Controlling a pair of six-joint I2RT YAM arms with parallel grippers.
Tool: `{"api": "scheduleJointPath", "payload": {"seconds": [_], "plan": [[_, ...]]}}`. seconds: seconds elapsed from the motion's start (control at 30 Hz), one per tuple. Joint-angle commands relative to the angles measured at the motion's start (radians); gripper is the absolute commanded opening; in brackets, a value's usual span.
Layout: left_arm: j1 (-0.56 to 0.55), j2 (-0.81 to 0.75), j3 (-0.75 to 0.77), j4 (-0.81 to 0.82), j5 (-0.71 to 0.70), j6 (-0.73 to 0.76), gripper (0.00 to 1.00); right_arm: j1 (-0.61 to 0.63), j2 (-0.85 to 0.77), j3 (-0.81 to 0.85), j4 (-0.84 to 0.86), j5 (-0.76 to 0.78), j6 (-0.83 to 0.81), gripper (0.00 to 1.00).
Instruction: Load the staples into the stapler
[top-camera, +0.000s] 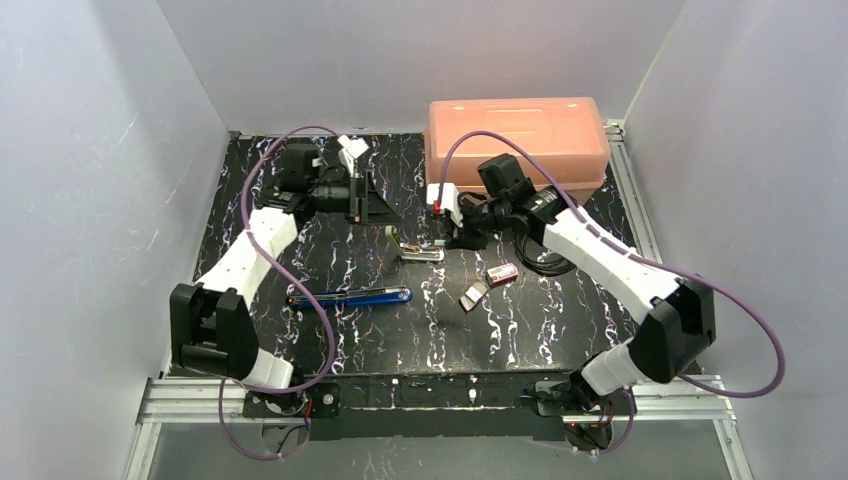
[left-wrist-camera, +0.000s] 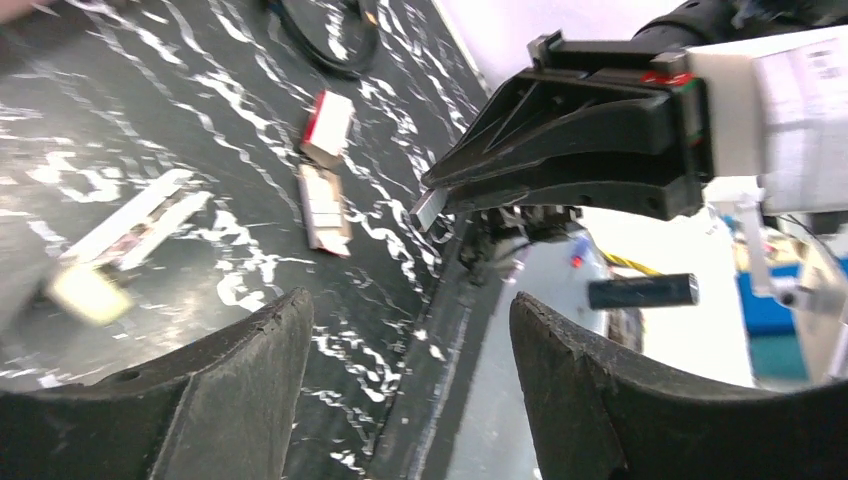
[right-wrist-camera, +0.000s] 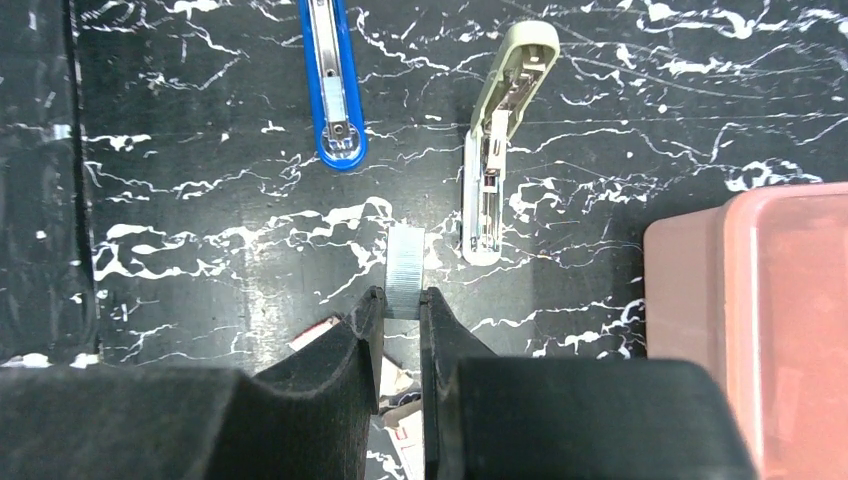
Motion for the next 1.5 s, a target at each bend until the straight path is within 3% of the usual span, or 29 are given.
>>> {"api": "scheduleJointPath", "payload": {"seconds": [0.0,0.27,0.5,0.6,0.8,1.47], "plan": [[0.076,-0.061,-0.005,-0.088,-0.086,0.140,0.70,-0.002,0.095,0.055,0.009,0.006,-0.056,0.08],[0.203,-0.122,-0.016,-0.101,-0.180,0.203,0.76,-0.038,0.356,0.234,-0.106,-0.003,-0.153,0.08],[0.220,-0.197,-0.028,-0.130,-0.264,0.295,0.80,-0.051,0.542,0.391,-0.211,0.001,-0.218,0.07],[0.223,-0.222,-0.031,-0.135,-0.299,0.316,0.85,-0.051,0.590,0.437,-0.229,0.005,-0.227,0.07],[0.225,-0.254,-0.037,-0.156,-0.342,0.336,0.91,-0.050,0.647,0.487,-0.257,-0.001,-0.209,0.07],[0.226,-0.305,-0.074,-0.145,-0.375,0.326,0.92,-0.020,0.667,0.454,-0.180,0.073,-0.047,0.06]]}}
